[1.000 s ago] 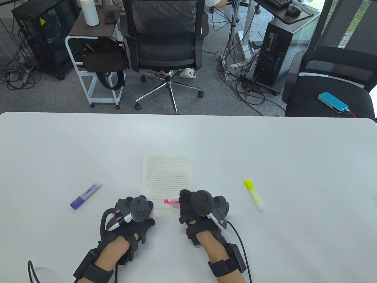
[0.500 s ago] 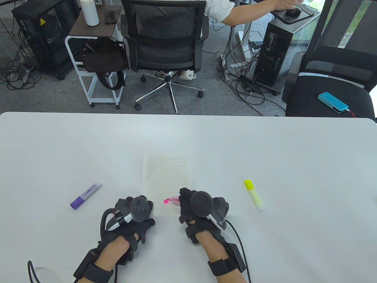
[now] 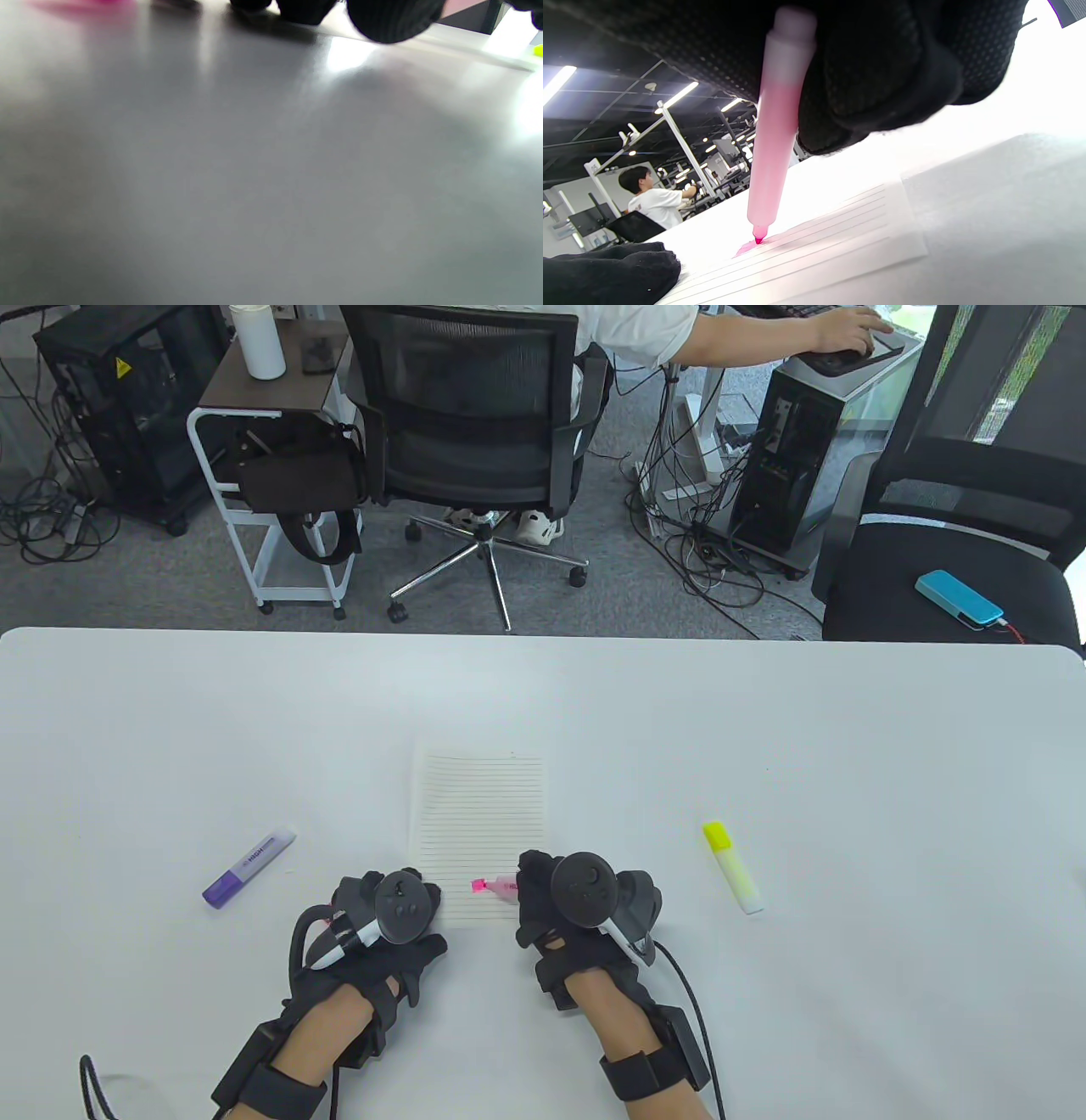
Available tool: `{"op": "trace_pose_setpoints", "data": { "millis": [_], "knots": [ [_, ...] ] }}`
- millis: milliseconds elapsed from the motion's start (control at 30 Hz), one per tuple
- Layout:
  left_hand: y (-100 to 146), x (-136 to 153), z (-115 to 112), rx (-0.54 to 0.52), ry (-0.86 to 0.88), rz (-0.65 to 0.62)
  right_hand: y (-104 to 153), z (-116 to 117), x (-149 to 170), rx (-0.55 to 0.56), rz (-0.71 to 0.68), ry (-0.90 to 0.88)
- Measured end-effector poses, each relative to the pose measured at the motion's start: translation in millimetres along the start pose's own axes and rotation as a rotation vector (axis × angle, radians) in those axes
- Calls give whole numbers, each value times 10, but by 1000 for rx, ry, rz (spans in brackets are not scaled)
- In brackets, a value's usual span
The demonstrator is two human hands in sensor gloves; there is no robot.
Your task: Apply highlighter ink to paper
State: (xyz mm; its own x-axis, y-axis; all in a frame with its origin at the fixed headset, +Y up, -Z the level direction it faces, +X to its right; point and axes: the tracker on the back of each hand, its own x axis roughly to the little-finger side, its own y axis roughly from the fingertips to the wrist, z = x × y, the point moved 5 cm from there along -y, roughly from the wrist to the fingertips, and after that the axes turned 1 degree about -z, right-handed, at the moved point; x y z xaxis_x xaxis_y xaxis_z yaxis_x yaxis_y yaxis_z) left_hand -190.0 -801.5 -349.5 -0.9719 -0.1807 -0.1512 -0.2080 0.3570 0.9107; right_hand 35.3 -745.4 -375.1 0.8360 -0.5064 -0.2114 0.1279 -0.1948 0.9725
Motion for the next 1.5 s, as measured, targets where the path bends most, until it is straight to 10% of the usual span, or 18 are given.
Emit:
{"op": "trace_pose_setpoints", "data": {
  "millis": [1500],
  "knots": [
    [2,1,-2,0,-2,-1,26,20,-61,-1,-20,36]
  ]
}}
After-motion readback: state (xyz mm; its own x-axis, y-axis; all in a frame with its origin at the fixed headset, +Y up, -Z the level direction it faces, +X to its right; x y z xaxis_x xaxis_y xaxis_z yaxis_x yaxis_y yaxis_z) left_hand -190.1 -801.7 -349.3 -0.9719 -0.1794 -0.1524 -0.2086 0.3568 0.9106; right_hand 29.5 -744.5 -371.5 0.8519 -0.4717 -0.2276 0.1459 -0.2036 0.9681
